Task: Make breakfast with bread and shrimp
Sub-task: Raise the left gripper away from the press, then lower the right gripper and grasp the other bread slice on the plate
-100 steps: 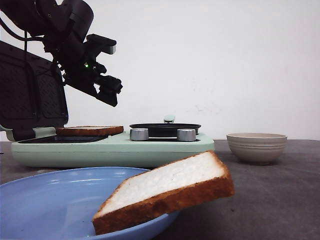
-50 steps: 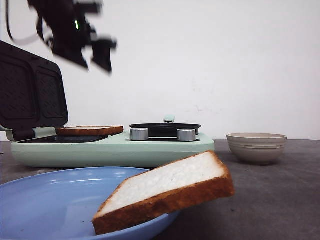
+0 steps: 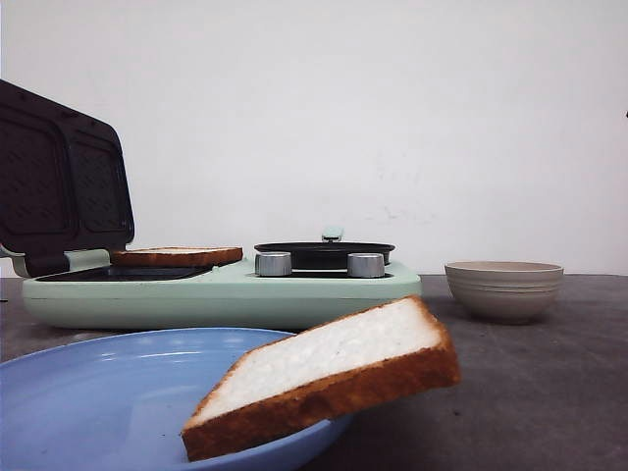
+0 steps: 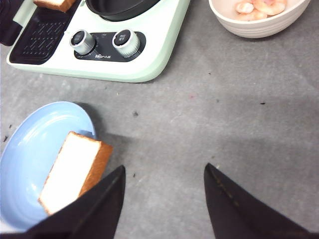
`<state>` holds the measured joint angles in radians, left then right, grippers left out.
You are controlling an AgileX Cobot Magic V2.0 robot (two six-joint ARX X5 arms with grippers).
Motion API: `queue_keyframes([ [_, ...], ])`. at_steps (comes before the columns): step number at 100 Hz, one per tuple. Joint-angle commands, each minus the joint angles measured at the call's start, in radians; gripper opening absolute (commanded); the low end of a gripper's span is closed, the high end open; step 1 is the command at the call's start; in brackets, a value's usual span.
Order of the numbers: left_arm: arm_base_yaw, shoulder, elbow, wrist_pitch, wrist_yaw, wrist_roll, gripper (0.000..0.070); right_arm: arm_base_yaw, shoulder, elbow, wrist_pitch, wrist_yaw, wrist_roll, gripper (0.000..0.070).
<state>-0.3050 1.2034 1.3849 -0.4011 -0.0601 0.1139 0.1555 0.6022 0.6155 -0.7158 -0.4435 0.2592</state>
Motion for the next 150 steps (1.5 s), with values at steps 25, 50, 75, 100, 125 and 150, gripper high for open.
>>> queue_keyframes([
  [25, 0.077, -0.184, 0.011, -0.136, 0.011, -0.081, 0.0393, 0.002, 0.005, 0.005, 0.005, -0.032, 0.069, 0.0307],
  [50, 0.13, -0.299, -0.105, -0.15, 0.089, -0.085, 0.0389, 0.024, 0.051, 0.005, 0.005, -0.075, 0.082, 0.0307],
  [75, 0.132, -0.431, -0.363, -0.095, 0.095, -0.149, 0.0389, 0.09, 0.144, 0.002, 0.024, -0.085, 0.087, 0.0308],
  [100, 0.132, -0.579, -0.607, -0.043, 0.095, -0.187, 0.0389, 0.185, 0.274, -0.031, 0.118, -0.154, 0.126, 0.0308],
  [125, 0.132, -0.691, -0.708, -0.049, 0.094, -0.187, 0.0389, 0.291, 0.396, -0.074, 0.212, -0.245, 0.156, 0.0308],
  [150, 0.132, -0.728, -0.734, -0.081, 0.094, -0.182, 0.039, 0.375, 0.472, -0.074, 0.292, -0.258, 0.188, 0.0308],
])
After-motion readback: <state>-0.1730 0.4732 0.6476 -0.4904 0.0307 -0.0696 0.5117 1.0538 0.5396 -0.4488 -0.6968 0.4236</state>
